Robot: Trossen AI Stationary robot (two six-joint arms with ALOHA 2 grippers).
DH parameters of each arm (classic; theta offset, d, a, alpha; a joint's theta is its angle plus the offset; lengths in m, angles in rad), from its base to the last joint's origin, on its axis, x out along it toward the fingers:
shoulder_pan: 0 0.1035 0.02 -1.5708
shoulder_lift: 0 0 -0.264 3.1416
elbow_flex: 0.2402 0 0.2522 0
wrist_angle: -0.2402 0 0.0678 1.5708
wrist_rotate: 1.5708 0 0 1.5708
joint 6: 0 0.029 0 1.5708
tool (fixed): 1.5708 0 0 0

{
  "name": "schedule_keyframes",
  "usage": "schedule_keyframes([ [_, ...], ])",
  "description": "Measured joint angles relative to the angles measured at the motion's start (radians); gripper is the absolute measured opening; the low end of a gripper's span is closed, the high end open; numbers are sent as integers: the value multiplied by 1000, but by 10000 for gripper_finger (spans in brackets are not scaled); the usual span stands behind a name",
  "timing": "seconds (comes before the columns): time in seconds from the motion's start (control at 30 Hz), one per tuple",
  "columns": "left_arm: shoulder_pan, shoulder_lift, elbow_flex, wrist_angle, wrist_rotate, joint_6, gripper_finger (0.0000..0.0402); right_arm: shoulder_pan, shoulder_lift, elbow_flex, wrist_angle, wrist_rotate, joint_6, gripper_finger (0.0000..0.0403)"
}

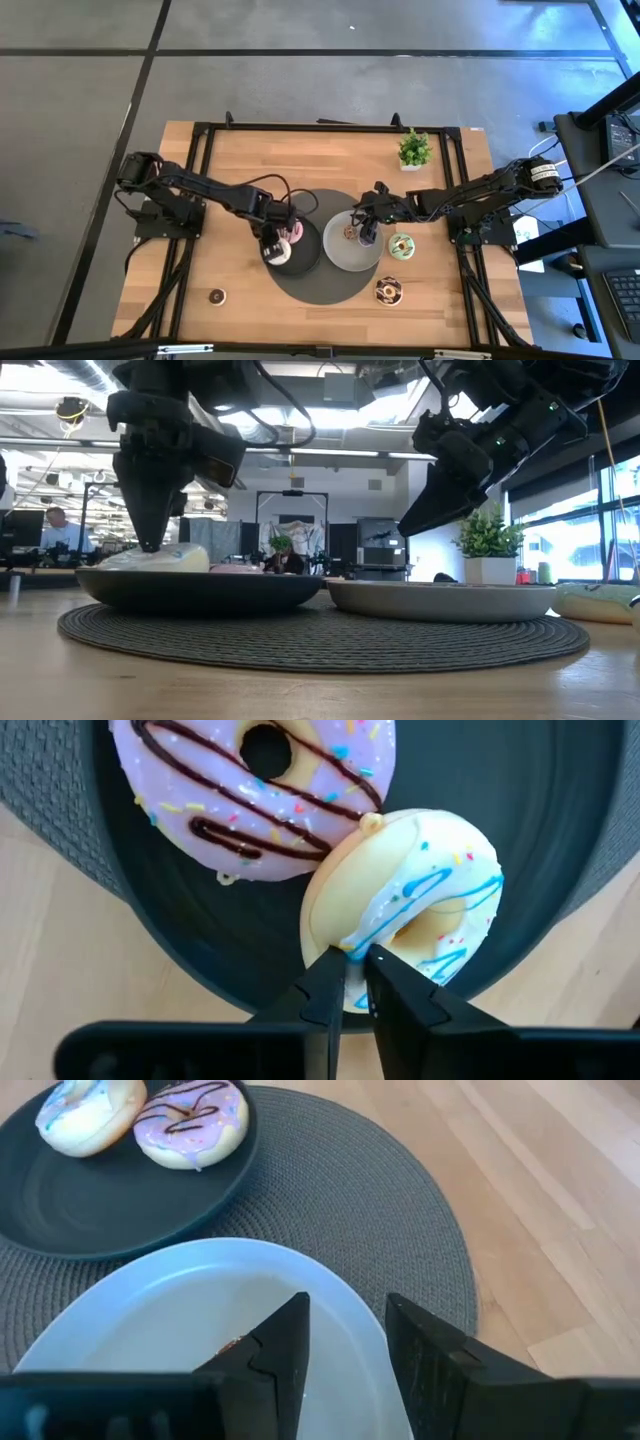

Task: Pick & Place donuts
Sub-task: Put the big white donut on the black plate

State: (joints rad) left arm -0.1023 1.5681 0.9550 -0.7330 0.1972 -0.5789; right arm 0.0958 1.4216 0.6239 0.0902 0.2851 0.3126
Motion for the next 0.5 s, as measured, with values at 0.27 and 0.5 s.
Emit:
schedule_keyframes([
  [0.27,43,-37,0,-10,7,50,43,0,0,0,0,0,-4,135],
  [0.5,43,-68,0,-4,7,43,43,0,-8,0,-5,1,-7,135],
])
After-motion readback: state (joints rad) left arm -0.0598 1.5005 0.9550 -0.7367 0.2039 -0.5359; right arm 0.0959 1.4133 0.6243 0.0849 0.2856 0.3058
